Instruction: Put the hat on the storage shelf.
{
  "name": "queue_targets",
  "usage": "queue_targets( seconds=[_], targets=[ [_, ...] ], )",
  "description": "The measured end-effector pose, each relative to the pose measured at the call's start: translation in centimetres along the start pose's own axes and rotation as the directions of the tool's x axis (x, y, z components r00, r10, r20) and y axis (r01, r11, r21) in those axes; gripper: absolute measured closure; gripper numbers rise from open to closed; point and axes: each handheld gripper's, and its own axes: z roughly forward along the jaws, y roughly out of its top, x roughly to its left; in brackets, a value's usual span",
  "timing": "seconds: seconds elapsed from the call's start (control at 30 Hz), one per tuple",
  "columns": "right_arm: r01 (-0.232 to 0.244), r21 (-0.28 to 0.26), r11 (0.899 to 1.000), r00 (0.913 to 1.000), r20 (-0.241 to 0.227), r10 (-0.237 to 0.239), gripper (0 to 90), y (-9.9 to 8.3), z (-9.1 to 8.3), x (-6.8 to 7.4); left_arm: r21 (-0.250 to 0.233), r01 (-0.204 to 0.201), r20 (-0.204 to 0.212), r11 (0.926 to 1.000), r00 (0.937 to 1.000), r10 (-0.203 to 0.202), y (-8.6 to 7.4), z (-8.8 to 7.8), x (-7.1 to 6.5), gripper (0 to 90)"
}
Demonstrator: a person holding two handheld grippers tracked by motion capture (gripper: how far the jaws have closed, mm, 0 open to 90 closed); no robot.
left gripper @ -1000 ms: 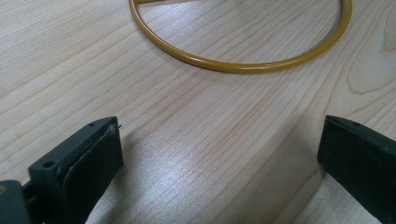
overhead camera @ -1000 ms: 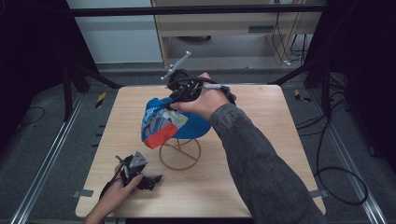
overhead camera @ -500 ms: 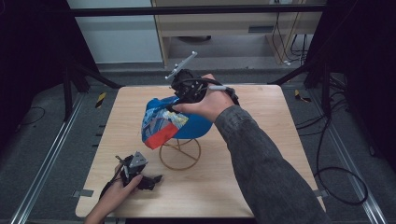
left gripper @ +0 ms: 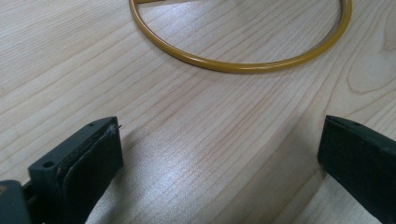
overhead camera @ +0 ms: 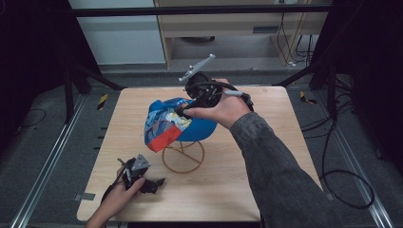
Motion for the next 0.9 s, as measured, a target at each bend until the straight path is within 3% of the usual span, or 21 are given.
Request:
queue_targets(
  seconds=[0.33, 0.9],
  targets=[
    [-0.051, -0.032, 0.998, 0.9973, 0.052, 0.052, 11.4, -2.1, -2.3, -0.6, 0.000, 0.000, 0.000, 1.0000, 1.0000, 0.000, 0.0, 0.0, 0.0, 0.0],
    [-0.115, -0.112, 0.987, 0.9888, 0.082, 0.125, 6.2, -7.7, -6.3, -2.9, 0.001, -0.001, 0.001, 1.0000, 1.0000, 0.001, 0.0, 0.0, 0.0, 0.0]
  ],
)
